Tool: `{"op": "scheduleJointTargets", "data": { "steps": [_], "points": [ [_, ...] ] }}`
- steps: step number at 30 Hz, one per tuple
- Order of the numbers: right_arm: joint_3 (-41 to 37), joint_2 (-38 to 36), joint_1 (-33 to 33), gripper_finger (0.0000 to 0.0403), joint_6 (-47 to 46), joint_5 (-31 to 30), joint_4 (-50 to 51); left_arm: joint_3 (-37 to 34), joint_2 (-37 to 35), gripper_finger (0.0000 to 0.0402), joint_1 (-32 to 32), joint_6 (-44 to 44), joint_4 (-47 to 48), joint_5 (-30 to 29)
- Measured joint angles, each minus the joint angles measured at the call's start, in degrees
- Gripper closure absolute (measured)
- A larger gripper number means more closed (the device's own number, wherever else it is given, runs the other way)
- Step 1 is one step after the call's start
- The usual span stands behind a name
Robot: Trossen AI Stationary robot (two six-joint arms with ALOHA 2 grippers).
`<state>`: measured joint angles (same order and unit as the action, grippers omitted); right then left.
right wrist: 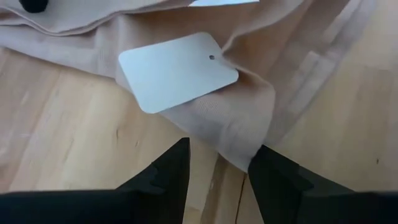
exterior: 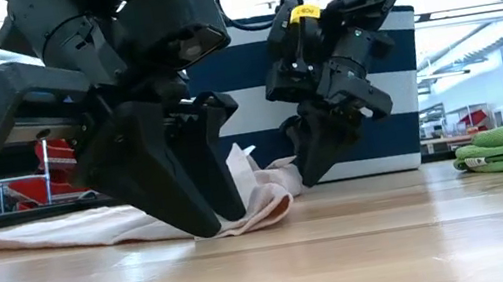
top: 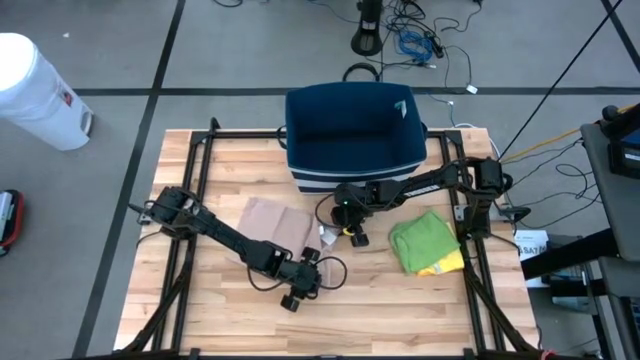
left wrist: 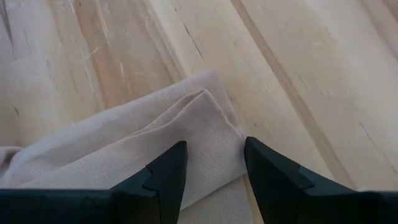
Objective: Fold towel
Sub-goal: Fold the light brown towel
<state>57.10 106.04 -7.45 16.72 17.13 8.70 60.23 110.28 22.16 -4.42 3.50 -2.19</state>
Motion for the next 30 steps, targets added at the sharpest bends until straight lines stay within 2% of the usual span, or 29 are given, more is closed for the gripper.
{"op": "scheduleJointTargets", "data": {
  "steps": [8,16,21,30],
  "points": [
    [0.0,0.0,-0.8,0.0275,1.0,2.3,0.0,0.0,0.0,0.0229,0.0,0.4,0.3,0.1],
    [0.0,-0.1,-0.9,0.0350,3.5,7.0,0.1,0.0,0.0,0.0229,-0.1,0.4,1.1,2.0],
    [0.0,-0.1,-0.9,0.0393,5.4,7.3,1.3,0.0,0.0,0.0229,-0.1,0.1,1.4,3.6],
    [0.0,-0.1,-3.5,0.0401,9.5,7.4,7.0,0.0,0.0,0.0229,0.0,-1.0,2.1,9.8]
  ]
}}
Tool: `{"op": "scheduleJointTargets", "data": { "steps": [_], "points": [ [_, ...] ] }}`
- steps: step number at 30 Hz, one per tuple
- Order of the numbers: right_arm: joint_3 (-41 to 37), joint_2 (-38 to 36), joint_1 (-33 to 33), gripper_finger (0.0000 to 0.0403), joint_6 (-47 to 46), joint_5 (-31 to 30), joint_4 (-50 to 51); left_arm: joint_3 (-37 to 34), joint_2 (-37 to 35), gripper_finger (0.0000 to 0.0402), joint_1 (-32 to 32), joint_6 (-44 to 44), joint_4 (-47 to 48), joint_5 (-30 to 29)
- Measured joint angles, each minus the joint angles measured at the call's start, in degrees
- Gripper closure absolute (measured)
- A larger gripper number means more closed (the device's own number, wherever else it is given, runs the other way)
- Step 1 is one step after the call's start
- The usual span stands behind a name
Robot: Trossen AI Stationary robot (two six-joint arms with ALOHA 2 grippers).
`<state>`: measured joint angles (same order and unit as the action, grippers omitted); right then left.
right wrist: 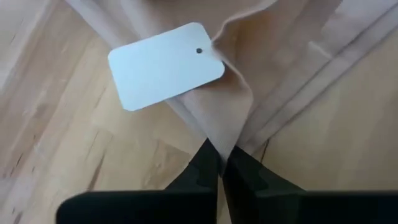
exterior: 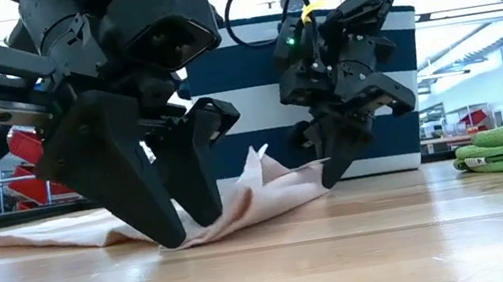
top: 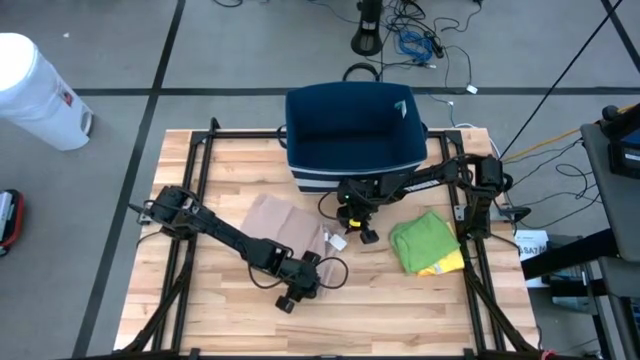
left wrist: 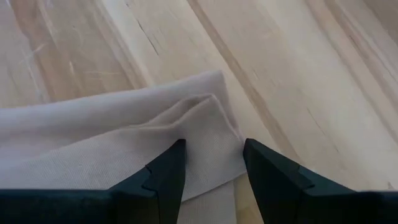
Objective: Fold towel
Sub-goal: Fold the light brown towel
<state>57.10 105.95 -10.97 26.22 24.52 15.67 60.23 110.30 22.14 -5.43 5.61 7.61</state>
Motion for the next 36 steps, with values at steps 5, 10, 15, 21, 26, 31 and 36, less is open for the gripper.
{"op": "scheduleJointTargets", "data": {
  "steps": [5,10,15,21,26,31,36],
  "points": [
    [0.0,0.0,-0.6,0.0398,1.5,0.1,0.2,0.0,0.0,0.0229,0.0,-0.3,0.6,0.6],
    [0.0,-0.1,-0.6,0.0369,1.5,-0.3,2.1,-0.1,-1.0,0.0229,0.1,-1.0,1.5,-0.3],
    [0.1,-1.4,-0.7,0.0308,-1.5,-0.7,6.9,-0.3,-3.1,0.0229,0.2,-1.1,3.1,-2.8],
    [0.0,-5.6,0.4,0.0264,-5.2,-5.2,11.0,-0.3,-6.6,0.0229,0.4,-1.1,3.8,-4.9],
    [0.0,-10.3,2.7,0.0266,-5.9,-5.6,12.3,-0.2,-8.8,0.0229,0.9,-0.9,4.0,-8.3],
    [0.0,-14.3,5.8,0.0270,-6.1,-5.5,12.5,-0.2,-9.0,0.0229,1.1,0.9,11.9,-13.5],
    [0.0,-14.3,11.7,0.0270,-6.1,-4.9,7.4,-0.4,-9.0,0.0229,0.2,3.9,15.0,-14.3]
  ]
}}
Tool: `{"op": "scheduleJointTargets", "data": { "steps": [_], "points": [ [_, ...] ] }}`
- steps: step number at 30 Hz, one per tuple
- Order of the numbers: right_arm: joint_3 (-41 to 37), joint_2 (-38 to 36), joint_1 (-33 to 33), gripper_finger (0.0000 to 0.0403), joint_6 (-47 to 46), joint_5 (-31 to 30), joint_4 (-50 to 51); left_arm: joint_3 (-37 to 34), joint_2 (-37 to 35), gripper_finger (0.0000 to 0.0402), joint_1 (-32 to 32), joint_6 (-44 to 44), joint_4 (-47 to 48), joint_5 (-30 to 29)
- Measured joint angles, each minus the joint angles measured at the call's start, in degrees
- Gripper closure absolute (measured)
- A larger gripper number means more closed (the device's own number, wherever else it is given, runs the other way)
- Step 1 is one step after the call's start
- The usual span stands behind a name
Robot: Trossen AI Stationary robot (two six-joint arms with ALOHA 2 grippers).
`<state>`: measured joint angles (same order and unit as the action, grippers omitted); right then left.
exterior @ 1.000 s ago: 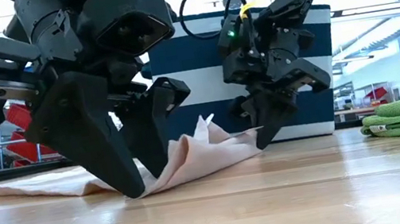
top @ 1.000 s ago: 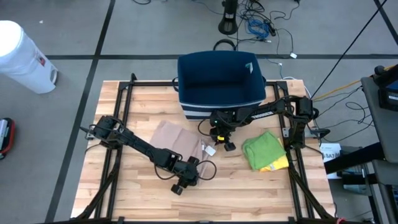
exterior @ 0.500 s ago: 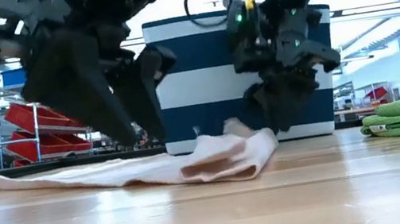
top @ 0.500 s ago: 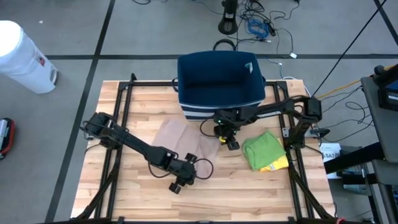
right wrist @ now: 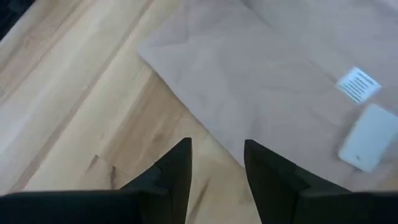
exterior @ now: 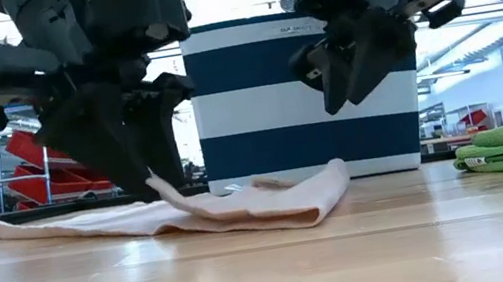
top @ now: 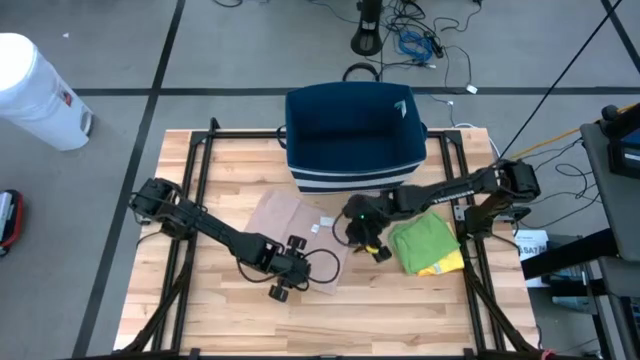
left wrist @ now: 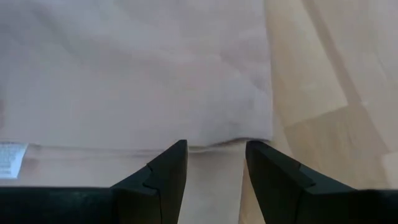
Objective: Fold towel
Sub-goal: Fold the light brown towel
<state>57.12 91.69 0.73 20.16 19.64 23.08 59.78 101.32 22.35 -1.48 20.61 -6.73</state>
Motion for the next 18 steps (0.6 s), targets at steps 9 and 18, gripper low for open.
{"op": "scheduleJointTargets", "data": {
  "steps": [9,18],
  "points": [
    [0.0,0.3,6.9,0.0270,-1.6,-7.0,-3.4,-4.1,0.0,0.0229,0.0,2.9,0.0,-1.8],
    [-4.0,0.3,2.7,0.0271,-4.7,-16.6,-5.7,-6.1,-0.2,0.0229,-0.4,3.3,-0.6,-10.2]
  ]
}}
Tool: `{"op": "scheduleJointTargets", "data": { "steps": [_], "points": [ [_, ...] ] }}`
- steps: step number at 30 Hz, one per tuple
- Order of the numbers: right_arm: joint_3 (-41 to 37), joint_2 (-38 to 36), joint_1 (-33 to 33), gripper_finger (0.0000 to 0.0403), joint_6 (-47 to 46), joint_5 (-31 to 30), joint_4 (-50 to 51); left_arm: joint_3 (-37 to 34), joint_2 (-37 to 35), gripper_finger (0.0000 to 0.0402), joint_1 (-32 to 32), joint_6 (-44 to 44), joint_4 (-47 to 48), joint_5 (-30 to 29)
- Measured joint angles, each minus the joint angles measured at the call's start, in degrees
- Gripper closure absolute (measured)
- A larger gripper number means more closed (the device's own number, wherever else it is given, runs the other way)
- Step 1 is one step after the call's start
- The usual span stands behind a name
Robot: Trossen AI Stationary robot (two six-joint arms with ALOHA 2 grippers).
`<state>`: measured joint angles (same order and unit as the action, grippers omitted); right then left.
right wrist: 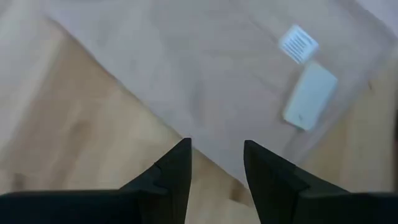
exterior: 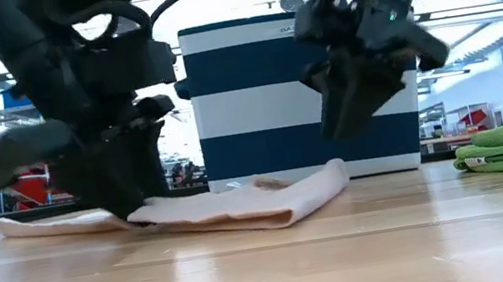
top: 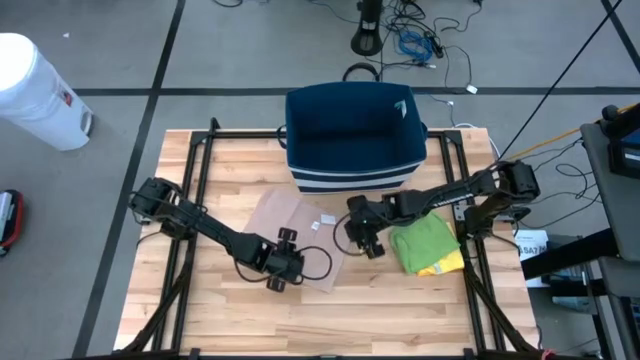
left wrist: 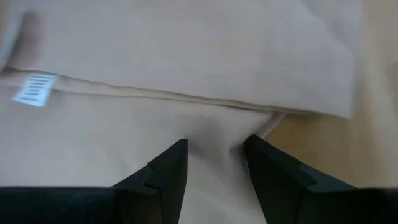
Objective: Fold towel
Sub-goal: Fold the light brown towel
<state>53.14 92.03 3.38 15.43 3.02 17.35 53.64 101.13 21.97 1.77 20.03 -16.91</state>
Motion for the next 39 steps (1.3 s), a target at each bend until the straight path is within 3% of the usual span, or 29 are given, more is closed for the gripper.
{"op": "scheduleJointTargets", "data": {
  "steps": [5,12,29,39],
  "points": [
    [-2.5,0.0,-3.1,0.0271,-1.5,1.1,-6.9,-0.1,0.1,0.0229,-2.3,-2.2,-1.5,-3.4],
    [-6.2,0.0,-5.4,0.0271,0.0,2.9,-8.8,-0.1,0.1,0.0229,-5.2,-1.7,-1.6,0.4],
    [-9.1,0.0,-7.8,0.0271,9.2,3.2,-15.9,-0.1,0.1,0.0229,-4.4,1.3,-1.7,3.2],
    [-8.8,6.0,-9.3,0.0271,10.3,6.1,-16.0,-0.1,0.1,0.0229,-2.8,2.3,-2.0,3.4]
  ]
}}
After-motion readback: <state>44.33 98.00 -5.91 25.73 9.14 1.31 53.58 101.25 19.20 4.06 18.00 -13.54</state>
